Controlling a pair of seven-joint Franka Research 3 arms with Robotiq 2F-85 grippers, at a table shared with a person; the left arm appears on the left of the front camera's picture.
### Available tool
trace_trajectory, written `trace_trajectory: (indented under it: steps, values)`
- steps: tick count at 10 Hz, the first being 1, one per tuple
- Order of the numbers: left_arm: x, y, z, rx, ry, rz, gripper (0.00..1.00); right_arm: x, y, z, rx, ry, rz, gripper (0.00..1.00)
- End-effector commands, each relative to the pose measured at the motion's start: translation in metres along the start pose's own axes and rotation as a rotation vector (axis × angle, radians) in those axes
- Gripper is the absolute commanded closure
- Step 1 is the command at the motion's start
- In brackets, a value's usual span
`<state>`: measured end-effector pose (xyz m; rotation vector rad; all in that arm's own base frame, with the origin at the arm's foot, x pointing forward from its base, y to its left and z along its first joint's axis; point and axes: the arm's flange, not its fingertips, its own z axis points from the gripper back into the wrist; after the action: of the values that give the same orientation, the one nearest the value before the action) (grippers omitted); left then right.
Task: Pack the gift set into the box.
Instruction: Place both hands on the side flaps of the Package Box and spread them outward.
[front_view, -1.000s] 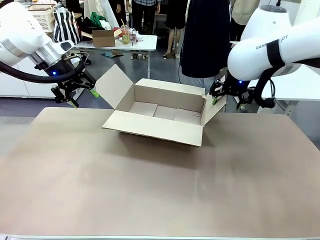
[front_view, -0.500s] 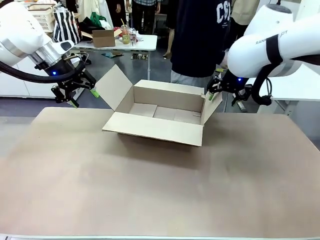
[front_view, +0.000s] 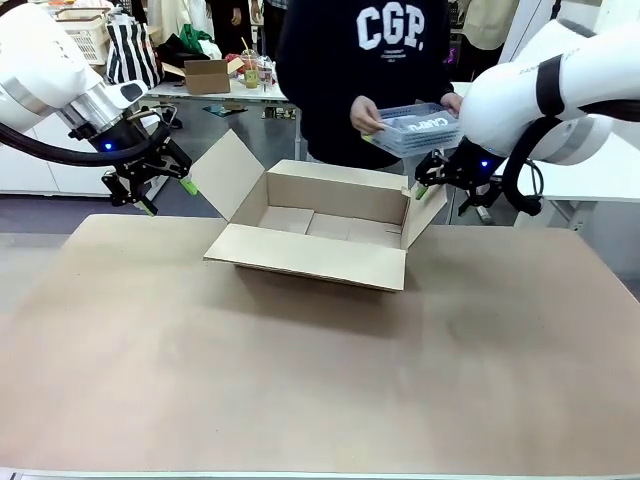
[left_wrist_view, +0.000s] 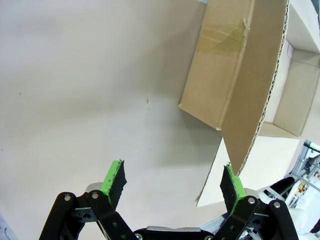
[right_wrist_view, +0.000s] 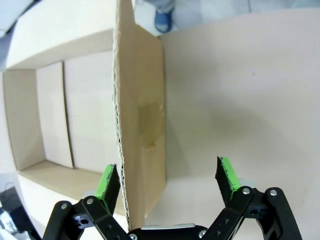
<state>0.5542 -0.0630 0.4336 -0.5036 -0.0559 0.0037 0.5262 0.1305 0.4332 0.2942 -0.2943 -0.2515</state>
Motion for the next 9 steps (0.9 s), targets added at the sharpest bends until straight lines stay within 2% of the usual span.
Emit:
trace_trajectory:
  steps: [1,2,3,9]
  values:
    - [-0.001,-0.002,0.002,0.021,-0.005,0.011,0.0,-0.009,-0.023,0.003,0.078,-0.03,0.0,0.0]
    - [-0.001,-0.002,0.002,0.021,-0.005,0.011,0.0,-0.009,-0.023,0.0,0.076,-0.031,0.012,0.0]
    - [-0.001,-0.002,0.002,0.021,-0.005,0.011,0.0,-0.001,-0.006,0.001,0.022,-0.01,-0.015,0.0]
    - [-0.001,-0.002,0.002,0.021,-0.005,0.011,0.0,-0.001,-0.006,0.001,0.022,-0.01,-0.015,0.0]
